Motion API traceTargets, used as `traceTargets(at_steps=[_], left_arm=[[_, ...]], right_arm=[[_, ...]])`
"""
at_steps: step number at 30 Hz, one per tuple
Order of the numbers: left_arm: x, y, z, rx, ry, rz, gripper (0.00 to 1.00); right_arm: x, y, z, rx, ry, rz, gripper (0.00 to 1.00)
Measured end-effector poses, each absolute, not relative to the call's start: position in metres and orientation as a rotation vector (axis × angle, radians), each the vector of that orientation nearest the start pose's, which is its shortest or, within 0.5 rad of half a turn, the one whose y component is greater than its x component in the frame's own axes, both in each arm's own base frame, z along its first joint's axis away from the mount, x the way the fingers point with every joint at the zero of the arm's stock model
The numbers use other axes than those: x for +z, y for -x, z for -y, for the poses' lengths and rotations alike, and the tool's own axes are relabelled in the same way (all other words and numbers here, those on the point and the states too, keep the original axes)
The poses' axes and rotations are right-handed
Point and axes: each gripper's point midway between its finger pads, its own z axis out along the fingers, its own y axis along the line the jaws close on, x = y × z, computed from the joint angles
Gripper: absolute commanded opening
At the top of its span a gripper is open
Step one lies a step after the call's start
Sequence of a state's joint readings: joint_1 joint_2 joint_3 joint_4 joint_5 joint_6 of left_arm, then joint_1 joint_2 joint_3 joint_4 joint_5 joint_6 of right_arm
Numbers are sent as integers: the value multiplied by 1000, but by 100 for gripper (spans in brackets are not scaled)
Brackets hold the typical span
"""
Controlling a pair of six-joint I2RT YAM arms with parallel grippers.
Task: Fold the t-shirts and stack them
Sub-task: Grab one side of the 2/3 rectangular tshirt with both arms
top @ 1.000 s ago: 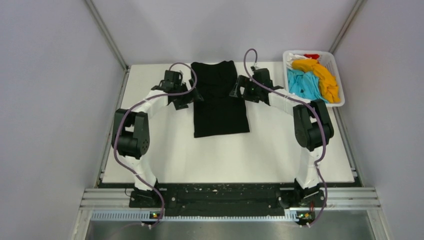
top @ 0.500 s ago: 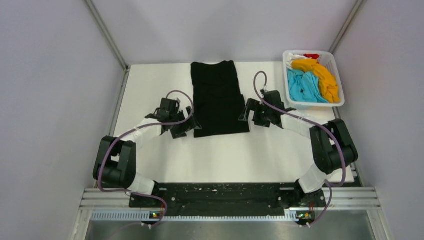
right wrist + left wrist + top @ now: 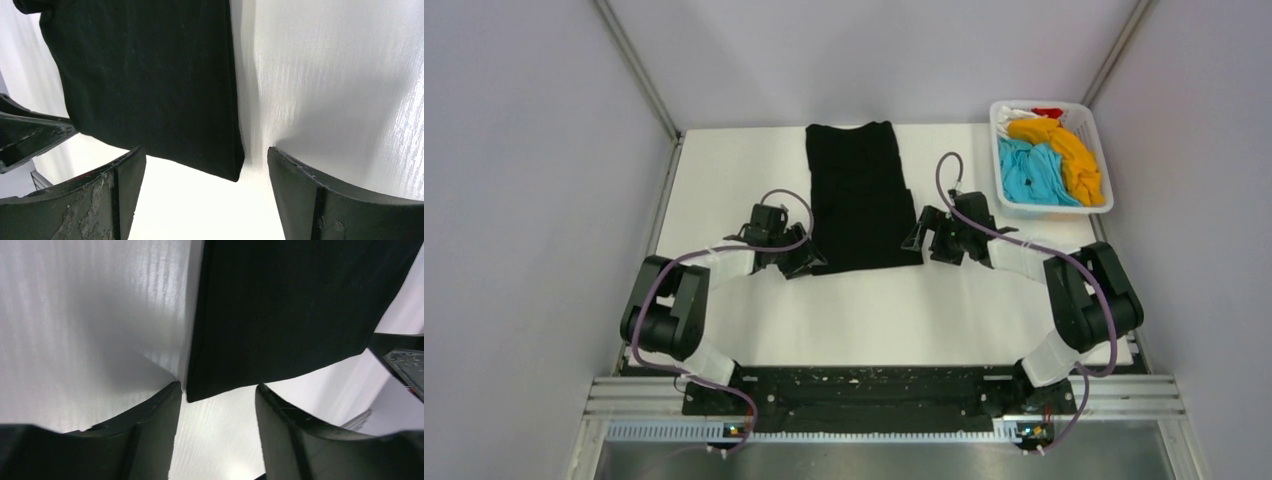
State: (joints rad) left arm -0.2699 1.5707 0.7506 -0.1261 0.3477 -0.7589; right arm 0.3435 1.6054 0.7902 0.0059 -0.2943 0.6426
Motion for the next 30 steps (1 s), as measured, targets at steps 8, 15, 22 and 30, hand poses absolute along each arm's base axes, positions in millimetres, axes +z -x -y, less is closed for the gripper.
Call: traceTargets(at_steps=[8, 15, 22, 30], left_arm=[[23, -305, 185, -839, 512, -2630, 0], [23, -305, 185, -829, 511, -2631, 0], [23, -305, 183, -804, 515, -2628, 0], [24, -296, 179, -787, 517, -2632, 0]], right_arm=[[46, -331, -199, 808, -249, -2479, 79], [41, -328, -195, 776, -230, -2500, 64], [32, -325, -194, 764, -215, -2527, 32], [22, -313, -195, 761, -200, -2584, 0]])
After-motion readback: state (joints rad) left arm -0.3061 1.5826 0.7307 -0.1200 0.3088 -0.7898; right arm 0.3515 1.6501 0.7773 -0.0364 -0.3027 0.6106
